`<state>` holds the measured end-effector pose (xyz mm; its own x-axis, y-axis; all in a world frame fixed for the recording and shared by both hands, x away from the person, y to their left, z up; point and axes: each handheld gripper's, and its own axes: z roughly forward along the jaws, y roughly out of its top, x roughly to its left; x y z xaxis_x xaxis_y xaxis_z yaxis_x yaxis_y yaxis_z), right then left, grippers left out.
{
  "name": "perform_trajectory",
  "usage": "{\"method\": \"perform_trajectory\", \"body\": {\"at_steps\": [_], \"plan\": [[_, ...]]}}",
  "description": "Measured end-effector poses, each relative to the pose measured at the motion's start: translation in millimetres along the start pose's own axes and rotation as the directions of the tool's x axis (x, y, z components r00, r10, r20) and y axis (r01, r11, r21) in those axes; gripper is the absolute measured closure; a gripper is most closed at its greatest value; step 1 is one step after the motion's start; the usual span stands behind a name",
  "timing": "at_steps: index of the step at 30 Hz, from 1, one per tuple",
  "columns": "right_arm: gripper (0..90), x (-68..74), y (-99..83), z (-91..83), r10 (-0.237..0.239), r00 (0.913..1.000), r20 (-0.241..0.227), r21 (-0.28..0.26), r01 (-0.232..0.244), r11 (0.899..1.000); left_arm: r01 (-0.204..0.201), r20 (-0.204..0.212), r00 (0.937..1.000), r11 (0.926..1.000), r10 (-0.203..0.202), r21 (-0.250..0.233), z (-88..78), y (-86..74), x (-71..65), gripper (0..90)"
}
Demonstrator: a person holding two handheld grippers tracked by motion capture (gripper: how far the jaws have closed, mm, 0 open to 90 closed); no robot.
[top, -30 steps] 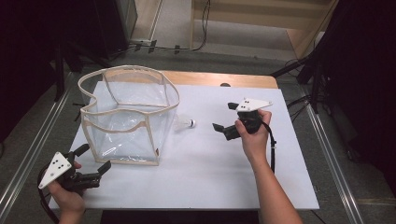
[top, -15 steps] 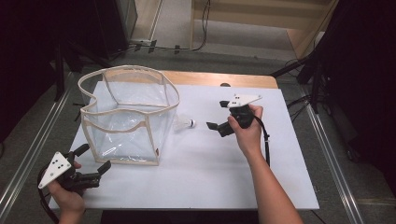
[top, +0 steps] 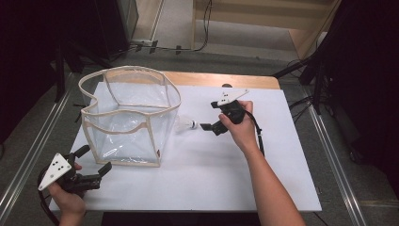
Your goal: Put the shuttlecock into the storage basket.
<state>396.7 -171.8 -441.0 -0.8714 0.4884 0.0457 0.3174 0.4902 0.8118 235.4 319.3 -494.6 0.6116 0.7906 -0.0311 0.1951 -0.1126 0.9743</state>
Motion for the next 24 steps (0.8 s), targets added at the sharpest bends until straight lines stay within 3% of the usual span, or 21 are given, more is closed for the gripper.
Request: {"method": "perform_trajectory", "body": {"at_steps": [4,17,24], "plan": [[0.0,-0.2,1.7,6.5,-0.014,0.9999,-0.002,0.022,0.014,1.000,0.000,0.000,1.0000,1.0000,0.000,0.000,0.2,0.0,-0.2,0.0],[0.0,-2.8,4.7,30.4,-0.026,0.9972,-0.071,0.077,0.032,0.996,0.000,0.001,1.0000,1.0000,0.000,0.000,0.2,0.1,0.1,0.0],[0.0,-3.7,4.9,45.1,-0.045,0.9947,-0.093,0.129,0.056,0.990,0.000,0.002,1.0000,1.0000,0.000,0.000,0.2,0.1,0.1,0.0]]}}
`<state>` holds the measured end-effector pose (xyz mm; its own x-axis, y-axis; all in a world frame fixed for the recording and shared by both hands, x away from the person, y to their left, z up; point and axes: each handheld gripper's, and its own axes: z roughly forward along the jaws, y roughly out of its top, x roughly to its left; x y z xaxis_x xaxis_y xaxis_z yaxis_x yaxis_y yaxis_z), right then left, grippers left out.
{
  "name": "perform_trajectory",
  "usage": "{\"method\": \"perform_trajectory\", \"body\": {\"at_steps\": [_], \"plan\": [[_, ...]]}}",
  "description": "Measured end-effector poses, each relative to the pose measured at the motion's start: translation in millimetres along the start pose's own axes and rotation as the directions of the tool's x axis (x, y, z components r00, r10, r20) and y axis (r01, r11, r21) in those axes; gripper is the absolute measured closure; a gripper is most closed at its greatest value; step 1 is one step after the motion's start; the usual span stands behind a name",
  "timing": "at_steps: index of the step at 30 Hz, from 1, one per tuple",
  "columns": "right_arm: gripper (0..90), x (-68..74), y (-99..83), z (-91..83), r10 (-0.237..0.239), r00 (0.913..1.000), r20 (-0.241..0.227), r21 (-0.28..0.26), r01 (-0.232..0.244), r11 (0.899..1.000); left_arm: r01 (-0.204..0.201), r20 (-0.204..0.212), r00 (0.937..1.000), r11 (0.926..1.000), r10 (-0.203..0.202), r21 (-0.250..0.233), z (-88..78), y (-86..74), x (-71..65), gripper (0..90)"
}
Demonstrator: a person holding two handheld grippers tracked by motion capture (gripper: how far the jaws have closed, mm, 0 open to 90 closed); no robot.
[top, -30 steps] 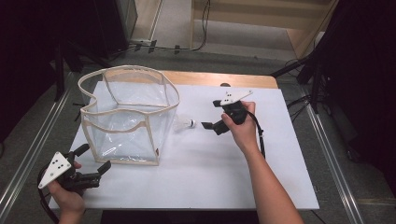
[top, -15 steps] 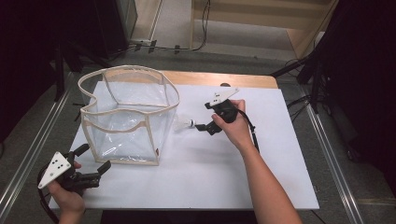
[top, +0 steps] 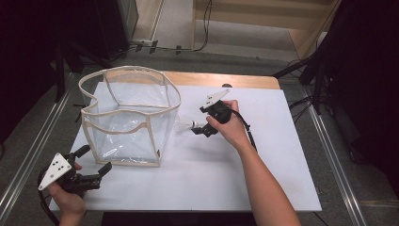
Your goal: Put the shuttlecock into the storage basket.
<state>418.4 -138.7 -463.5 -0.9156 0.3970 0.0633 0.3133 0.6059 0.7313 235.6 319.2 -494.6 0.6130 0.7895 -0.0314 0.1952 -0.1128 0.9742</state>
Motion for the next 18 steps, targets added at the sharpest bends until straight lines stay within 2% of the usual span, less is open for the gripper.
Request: {"method": "perform_trajectory", "body": {"at_steps": [1,2,6,9,10,18], "plan": [[0.0,-0.3,0.1,2.4,0.000,1.0000,-0.005,0.008,0.000,1.000,0.000,0.000,1.0000,1.0000,0.000,0.000,0.0,0.0,0.0,0.0],[8.8,-0.7,0.3,5.7,-0.003,1.0000,-0.007,0.017,0.003,1.000,0.001,0.002,1.0000,1.0000,-0.001,0.000,0.1,0.0,0.1,0.0],[11.2,-3.0,0.0,11.1,-0.005,0.9999,-0.014,0.024,0.005,1.000,0.000,0.003,1.0000,1.0000,0.000,0.000,0.3,0.1,0.3,0.0],[12.2,-4.6,-0.5,17.6,-0.014,0.9997,-0.019,0.051,0.015,0.999,0.003,0.004,1.0000,1.0000,-0.003,-0.001,0.1,0.0,0.3,0.0],[19.2,-5.5,-1.2,21.2,-0.018,0.9998,-0.006,0.066,0.018,0.998,0.004,0.005,1.0000,1.0000,-0.004,-0.003,0.0,-0.1,0.4,0.0],[27.5,-8.1,-3.1,29.1,-0.025,0.9993,0.029,0.105,0.022,0.994,0.006,0.007,1.0000,1.0000,-0.006,-0.005,-0.1,0.0,0.7,0.0]]}}
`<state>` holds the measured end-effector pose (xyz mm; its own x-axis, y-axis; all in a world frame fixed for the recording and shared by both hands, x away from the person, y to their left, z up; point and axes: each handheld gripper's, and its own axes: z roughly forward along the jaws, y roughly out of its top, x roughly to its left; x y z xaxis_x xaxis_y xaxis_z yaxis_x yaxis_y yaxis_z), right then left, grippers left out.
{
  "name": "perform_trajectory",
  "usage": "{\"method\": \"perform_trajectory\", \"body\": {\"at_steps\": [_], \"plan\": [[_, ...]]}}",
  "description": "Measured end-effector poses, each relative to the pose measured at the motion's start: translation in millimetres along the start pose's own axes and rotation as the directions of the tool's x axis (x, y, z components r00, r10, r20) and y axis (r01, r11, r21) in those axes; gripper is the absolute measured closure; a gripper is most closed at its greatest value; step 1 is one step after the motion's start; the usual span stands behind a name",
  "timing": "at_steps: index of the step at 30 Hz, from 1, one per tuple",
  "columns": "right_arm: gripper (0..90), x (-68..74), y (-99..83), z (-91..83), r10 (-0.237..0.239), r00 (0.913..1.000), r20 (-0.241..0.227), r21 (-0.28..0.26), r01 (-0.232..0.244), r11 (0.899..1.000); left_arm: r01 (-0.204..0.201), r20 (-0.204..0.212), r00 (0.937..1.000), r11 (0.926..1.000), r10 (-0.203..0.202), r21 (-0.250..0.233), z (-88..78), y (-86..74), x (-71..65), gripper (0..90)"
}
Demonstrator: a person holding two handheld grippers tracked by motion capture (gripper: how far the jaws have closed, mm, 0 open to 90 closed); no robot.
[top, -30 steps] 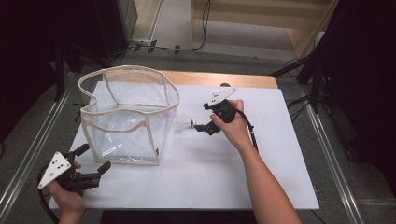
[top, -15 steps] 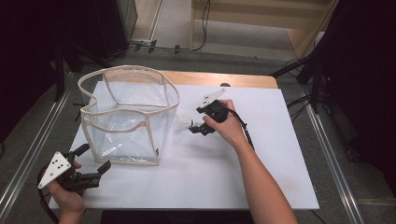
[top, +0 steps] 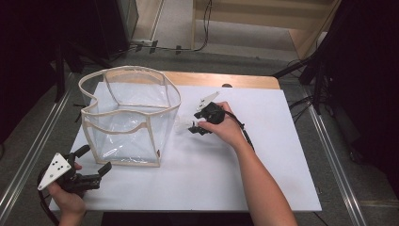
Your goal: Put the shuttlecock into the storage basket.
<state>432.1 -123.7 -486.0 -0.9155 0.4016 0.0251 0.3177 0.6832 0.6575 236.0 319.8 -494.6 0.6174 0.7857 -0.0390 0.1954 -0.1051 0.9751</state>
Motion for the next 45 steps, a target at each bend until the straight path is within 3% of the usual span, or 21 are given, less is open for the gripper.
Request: {"method": "perform_trajectory", "body": {"at_steps": [4,10,19,25,33,45], "plan": [[37.3,-2.5,-0.9,3.2,-0.007,1.0000,0.003,0.017,0.007,1.000,0.000,-0.001,1.0000,1.0000,0.000,0.001,0.0,0.0,0.1,0.0],[37.8,-3.5,-0.4,7.1,-0.024,0.9997,0.003,0.042,0.024,0.999,0.001,-0.001,1.0000,1.0000,-0.001,-0.001,0.3,0.0,0.1,0.0],[46.0,-7.0,0.0,11.7,-0.052,0.9986,0.008,0.062,0.051,0.997,0.000,-0.001,1.0000,1.0000,0.000,0.001,0.0,0.0,0.1,0.0],[61.2,-8.2,-0.1,15.7,-0.098,0.9952,-0.005,0.065,0.098,0.993,0.000,-0.001,1.0000,1.0000,0.000,0.000,0.2,0.0,-0.1,0.0],[62.3,-8.6,-1.9,10.7,-0.095,0.9954,0.000,0.057,0.095,0.994,-0.001,-0.001,1.0000,1.0000,0.001,-0.001,0.2,-0.1,-0.1,0.0],[62.4,-10.5,-1.4,-19.2,-0.076,0.9971,0.007,0.021,0.076,0.997,-0.005,-0.003,1.0000,1.0000,0.005,0.004,0.2,0.1,-0.5,0.0]]}}
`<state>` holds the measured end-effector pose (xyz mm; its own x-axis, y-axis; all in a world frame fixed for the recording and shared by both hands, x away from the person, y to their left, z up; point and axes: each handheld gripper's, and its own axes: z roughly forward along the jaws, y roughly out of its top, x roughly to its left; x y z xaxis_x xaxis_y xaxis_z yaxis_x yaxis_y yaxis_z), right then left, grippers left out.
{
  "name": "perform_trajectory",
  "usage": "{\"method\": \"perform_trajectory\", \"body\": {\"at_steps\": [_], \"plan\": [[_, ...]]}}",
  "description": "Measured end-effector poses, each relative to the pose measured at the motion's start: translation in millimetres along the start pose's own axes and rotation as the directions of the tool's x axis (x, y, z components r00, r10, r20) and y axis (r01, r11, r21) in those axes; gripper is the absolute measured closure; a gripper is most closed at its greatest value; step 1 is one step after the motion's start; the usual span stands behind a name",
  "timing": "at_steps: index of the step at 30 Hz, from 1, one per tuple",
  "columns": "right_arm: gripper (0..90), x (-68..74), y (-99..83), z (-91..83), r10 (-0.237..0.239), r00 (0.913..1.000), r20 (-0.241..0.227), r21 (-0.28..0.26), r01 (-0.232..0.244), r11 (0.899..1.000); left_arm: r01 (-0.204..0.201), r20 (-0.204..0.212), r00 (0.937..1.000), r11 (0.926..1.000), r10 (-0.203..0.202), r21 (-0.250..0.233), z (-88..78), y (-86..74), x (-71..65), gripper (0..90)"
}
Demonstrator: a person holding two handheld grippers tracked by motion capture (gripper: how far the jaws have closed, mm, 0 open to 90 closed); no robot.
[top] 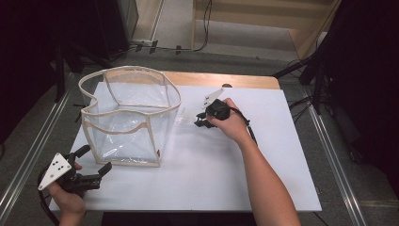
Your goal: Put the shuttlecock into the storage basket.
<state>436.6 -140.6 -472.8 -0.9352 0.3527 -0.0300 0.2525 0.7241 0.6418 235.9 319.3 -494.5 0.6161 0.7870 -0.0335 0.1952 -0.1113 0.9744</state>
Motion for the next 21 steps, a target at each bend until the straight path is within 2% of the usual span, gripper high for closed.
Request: {"method": "perform_trajectory", "body": {"at_steps": [5,21], "plan": [[62.4,-0.9,-0.3,-8.6,0.012,0.9999,0.004,-0.013,-0.012,1.000,0.000,0.000,1.0000,1.0000,0.000,0.000,0.1,0.0,0.1,0.0],[62.4,-5.0,4.4,-41.4,0.058,0.9981,0.018,-0.102,-0.056,0.993,-0.002,-0.001,1.0000,1.0000,0.002,0.000,0.3,0.1,-0.1,0.0]]}}
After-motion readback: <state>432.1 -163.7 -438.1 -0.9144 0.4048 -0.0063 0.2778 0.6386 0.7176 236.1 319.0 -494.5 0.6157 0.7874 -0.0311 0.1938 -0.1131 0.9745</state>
